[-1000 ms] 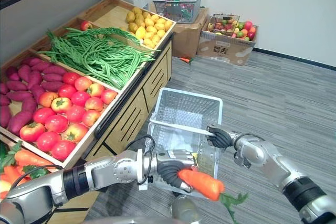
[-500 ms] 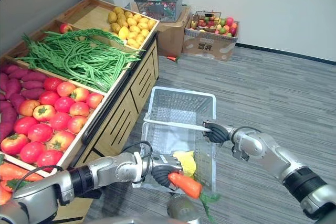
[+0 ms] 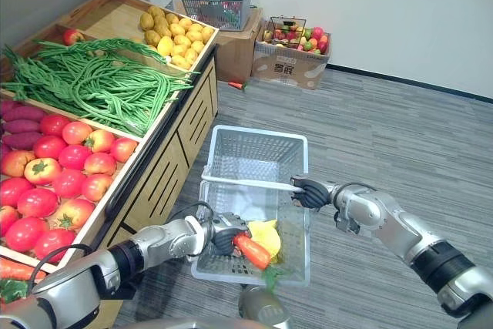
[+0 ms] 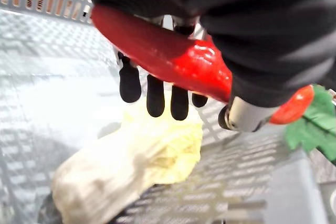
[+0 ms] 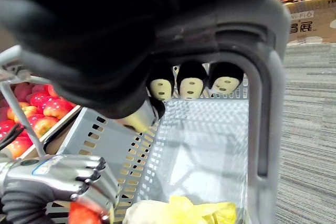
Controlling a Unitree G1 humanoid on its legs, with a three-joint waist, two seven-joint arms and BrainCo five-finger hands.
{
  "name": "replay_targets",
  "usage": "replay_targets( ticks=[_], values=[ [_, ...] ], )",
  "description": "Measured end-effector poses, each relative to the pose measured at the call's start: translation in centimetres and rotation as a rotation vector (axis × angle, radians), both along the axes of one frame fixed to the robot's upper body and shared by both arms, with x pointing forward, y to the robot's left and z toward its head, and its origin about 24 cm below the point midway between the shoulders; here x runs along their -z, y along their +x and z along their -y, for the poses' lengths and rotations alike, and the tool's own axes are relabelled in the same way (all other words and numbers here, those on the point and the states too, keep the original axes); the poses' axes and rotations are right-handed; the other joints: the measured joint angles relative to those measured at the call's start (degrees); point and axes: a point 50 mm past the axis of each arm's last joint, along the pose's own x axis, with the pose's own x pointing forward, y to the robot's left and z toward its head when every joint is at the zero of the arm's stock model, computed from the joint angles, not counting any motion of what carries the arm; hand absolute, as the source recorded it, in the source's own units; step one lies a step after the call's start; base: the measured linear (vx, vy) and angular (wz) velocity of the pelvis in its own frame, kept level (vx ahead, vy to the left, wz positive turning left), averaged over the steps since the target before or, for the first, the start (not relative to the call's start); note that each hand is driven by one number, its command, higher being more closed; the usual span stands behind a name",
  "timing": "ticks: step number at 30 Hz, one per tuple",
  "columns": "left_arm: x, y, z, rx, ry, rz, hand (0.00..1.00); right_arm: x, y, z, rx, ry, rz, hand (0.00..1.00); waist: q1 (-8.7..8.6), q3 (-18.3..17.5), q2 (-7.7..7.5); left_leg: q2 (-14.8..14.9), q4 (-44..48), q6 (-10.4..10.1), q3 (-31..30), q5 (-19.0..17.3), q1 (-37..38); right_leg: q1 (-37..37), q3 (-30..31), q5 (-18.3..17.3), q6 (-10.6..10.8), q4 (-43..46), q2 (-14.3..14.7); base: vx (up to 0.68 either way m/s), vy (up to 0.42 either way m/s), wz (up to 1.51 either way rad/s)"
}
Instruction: Pick vegetable in the basket
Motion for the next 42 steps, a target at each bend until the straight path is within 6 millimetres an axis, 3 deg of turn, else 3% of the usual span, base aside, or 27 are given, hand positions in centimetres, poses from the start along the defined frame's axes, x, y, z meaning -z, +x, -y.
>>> replay_targets(
  ticks=[8,18,22,25,29,32,36,40,42],
  values=[
    [-0.1,0.3,0.3,-0.027,-0.021,0.002,0.0,0.5,-0.2,-0.5,-0.002,0.026,-0.011,1.0,0.11,0.1,-0.02,0.1,0.0,0.0,-0.2,0.0,-0.3,0.1,-0.3,0.0,0.0,0.0,-0.2,0.0,0.017,0.03],
    [-1.4,0.1,3.3,-0.013,-0.136,-0.006,0.0,1.8,-1.5,0.8,0.085,0.081,-0.054,1.0,0.49,1.5,0.17,0.2,0.1,0.5,-3.5,0.2,-2.3,0.2,-3.1,0.0,0.0,0.0,-1.5,-0.02,0.033,0.16],
    [-5.2,-1.5,6.2,0.085,-0.349,0.024,0.0,2.3,-2.1,1.4,0.163,0.131,-0.033,1.0,1.3,2.5,0.35,0.3,0.2,1.2,-6.6,0.4,-4.3,0.4,-5.8,-0.1,0.0,0.2,-2.8,-0.02,0.035,0.33],
    [-6.3,-2.0,6.0,0.08,-0.43,-0.012,0.0,2.4,-2.4,2.5,0.244,0.157,0.007,1.0,2.07,2.8,0.46,0.3,0.2,1.3,-8.9,0.4,-4.9,1.1,-7.6,-0.1,0.0,0.7,-3.4,-0.03,0.034,0.41],
    [-10.6,-5.6,6.2,0.217,-0.702,-0.089,0.0,4.1,-2.9,4.8,0.441,0.192,0.044,1.0,3.67,2.8,0.45,0.0,0.2,1.8,-11.6,0.3,-6.1,1.7,-10.9,-1.2,0.2,2.0,-5.2,-0.05,0.035,0.5],
    [-12.1,-6.9,5.2,0.234,-0.828,-0.156,0.0,5.8,-3.5,6.4,0.593,0.198,0.039,1.0,4.5,2.7,0.6,-0.4,0.2,2.4,-14.5,0.5,-7.6,2.4,-13.8,-1.5,0.2,2.0,-6.8,-0.03,0.02,0.55],
    [-13.7,-7.2,2.9,0.172,-0.957,-0.197,0.0,9.0,-6.3,9.8,0.884,0.211,-0.012,1.0,6.74,2.6,0.88,-2.5,-1.6,4.3,-21.7,2.1,-11.3,3.4,-19.6,-1.9,0.1,1.8,-9.8,-0.04,0.008,0.89],
    [-15.7,-6.0,-1.5,-0.059,-1.151,-0.072,0.0,13.1,-10.6,11.9,1.177,0.228,-0.128,1.0,8.13,1.2,0.41,-7.3,-7.0,6.3,-30.5,6.0,-15.1,5.5,-27.0,-2.4,-0.1,-0.4,-13.8,-0.03,0.009,1.09],
    [-16.6,-4.7,-5.1,-0.272,-1.263,0.079,0.0,15.6,-13.5,12.3,1.363,0.26,-0.217,1.0,8.66,0.9,-0.09,-10.6,-11.7,7.0,-36.2,9.6,-16.4,7.5,-31.9,-2.8,-0.4,-1.8,-15.6,0.01,-0.023,1.23]
  ],
)
